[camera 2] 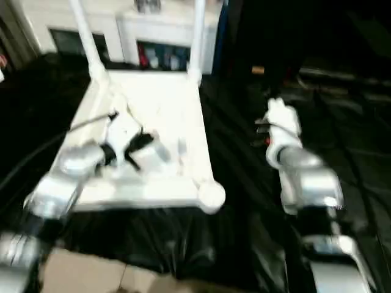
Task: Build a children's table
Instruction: Rotate table base, then pick table leg
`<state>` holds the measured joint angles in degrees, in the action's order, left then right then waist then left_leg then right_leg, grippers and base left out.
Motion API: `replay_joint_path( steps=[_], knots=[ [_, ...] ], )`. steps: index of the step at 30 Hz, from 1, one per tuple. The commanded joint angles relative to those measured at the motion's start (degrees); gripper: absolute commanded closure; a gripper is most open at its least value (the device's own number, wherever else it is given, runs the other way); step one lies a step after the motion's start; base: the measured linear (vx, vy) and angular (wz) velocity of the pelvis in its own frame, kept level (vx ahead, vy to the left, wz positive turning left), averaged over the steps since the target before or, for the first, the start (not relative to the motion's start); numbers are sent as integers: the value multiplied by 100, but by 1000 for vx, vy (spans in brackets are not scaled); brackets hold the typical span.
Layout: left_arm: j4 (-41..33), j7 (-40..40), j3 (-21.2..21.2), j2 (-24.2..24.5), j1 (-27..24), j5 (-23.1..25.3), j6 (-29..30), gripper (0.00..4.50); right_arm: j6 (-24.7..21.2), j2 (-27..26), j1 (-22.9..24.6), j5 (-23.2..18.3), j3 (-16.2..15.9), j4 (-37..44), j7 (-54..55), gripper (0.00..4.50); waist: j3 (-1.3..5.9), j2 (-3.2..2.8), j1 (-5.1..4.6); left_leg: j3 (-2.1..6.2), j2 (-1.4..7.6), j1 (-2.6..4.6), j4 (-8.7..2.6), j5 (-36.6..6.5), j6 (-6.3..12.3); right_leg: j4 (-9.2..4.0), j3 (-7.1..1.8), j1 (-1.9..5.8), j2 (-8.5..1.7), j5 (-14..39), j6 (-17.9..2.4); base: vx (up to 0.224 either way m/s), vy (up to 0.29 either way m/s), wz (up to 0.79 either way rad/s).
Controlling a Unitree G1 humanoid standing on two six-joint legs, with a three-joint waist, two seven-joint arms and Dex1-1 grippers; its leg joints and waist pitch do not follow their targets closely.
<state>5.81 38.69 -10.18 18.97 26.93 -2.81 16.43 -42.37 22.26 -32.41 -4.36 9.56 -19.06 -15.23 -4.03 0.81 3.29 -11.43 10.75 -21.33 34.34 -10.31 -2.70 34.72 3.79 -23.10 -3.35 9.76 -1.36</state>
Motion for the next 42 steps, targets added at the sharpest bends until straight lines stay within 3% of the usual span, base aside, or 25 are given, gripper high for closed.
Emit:
replay_joint_path(
  steps=[1,9,14,17,27,28,29,32,33,35,42],
  knots=[
    [-519,278,-98,60,-136,-252,206,342,-414,64,66,-34,112,224,122,324,418,-34,-12,140,245,132,-388,-1286,-109,-471,-296,238,-436,1768,-955,0,0,0],
    [-1529,423,-286,82,-608,-563,991,284,-779,160,99,44,202,296,349,261,396,-1,-89,135,217,126,-370,-1372,-139,-511,-289,215,-418,2145,-766,0,0,0],
    [-1696,472,-319,171,-695,-558,1084,249,-831,235,60,76,167,175,348,229,399,7,-128,145,207,112,-365,-1351,-125,-524,-280,214,-414,2270,-642,0,0,0],
    [-1816,449,-356,225,-727,-523,1219,226,-1044,283,-2,43,73,8,254,209,405,8,-131,137,203,117,-354,-1292,-114,-511,-283,215,-402,2163,-669,0,0,0],
    [-1967,463,-417,337,-762,-523,1386,214,-1362,311,-261,-152,11,-652,-121,209,418,24,-123,127,211,105,-337,-1125,-67,-461,-288,246,-413,1824,-893,0,0,0],
    [-1974,458,-415,340,-763,-522,1391,214,-1375,313,-275,-152,-4,-678,-136,209,417,21,-127,128,213,108,-335,-1128,-75,-460,-287,243,-416,1841,-897,0,0,0],
    [-1996,450,-415,354,-771,-532,1407,214,-1444,316,-315,-173,-34,-764,-207,209,414,61,-125,117,212,108,-330,-1145,-68,-475,-289,238,-412,1885,-879,0,0,0],
    [-2025,442,-422,376,-778,-553,1434,214,-1493,327,-352,-187,-73,-837,-291,209,415,41,-113,127,213,103,-330,-1108,-71,-464,-288,244,-420,1936,-855,0,0,0],
    [-2038,436,-417,380,-783,-562,1446,214,-1488,323,-369,-187,-109,-863,-335,209,412,81,-121,124,212,93,-329,-1118,-70,-470,-285,245,-421,1980,-844,0,0,0],
    [-2058,422,-417,395,-789,-551,1454,214,-1533,295,-412,-205,-168,-876,-402,209,411,55,-111,127,213,106,-326,-1141,-77,-475,-286,237,-428,2066,-815,0,0,0],
    [-2057,419,-441,422,-796,-537,1451,206,-1619,232,-454,-172,-381,-1151,-571,235,408,63,-108,130,211,109,-325,-1171,-91,-484,-282,223,-425,2182,-773,0,0,0]
  ],
)
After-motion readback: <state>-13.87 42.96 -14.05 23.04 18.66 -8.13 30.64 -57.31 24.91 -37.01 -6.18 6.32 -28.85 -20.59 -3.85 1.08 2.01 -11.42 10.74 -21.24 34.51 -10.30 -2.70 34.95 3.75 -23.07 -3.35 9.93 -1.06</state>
